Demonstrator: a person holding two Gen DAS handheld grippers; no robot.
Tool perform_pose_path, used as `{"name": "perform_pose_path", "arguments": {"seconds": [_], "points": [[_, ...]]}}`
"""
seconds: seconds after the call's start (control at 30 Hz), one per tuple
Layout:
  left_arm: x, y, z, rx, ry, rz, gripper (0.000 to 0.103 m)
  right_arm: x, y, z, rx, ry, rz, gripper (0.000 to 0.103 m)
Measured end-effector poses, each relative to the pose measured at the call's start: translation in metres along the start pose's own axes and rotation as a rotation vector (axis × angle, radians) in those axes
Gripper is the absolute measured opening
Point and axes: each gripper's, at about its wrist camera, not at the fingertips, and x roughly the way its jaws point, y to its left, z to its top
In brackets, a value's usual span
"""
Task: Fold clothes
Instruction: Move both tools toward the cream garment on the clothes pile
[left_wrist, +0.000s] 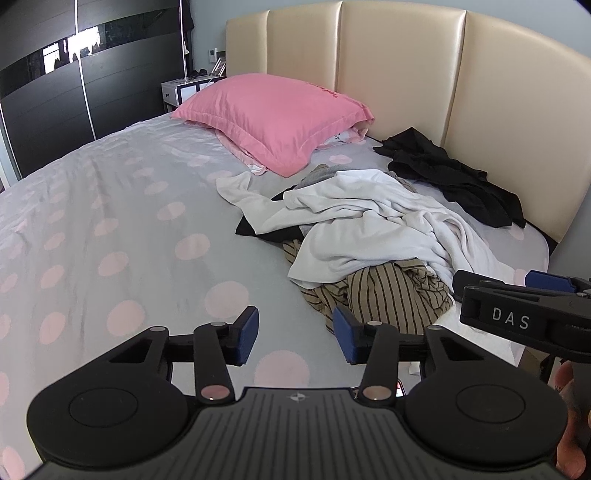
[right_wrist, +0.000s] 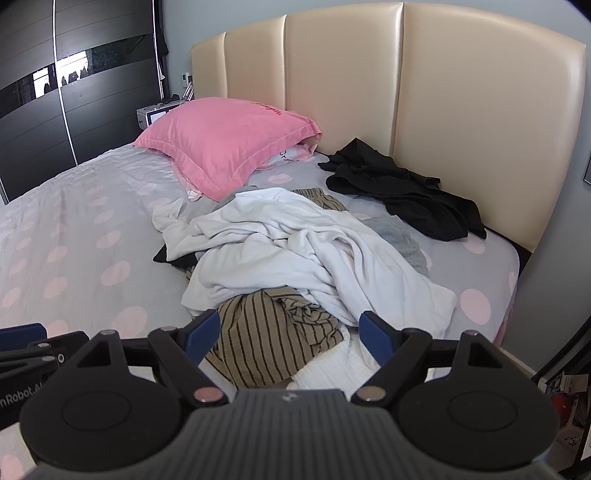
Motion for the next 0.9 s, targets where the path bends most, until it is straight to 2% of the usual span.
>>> {"name": "perform_pose_path", "arguments": {"seconds": [0.9], "points": [[0.0043, -0.0035, -0.0023, 0.002, 0.020, 0.020, 0.043, 0.0013, 0.0002, -0.0015, -0.006, -0.001, 0.009, 0.084]]}}
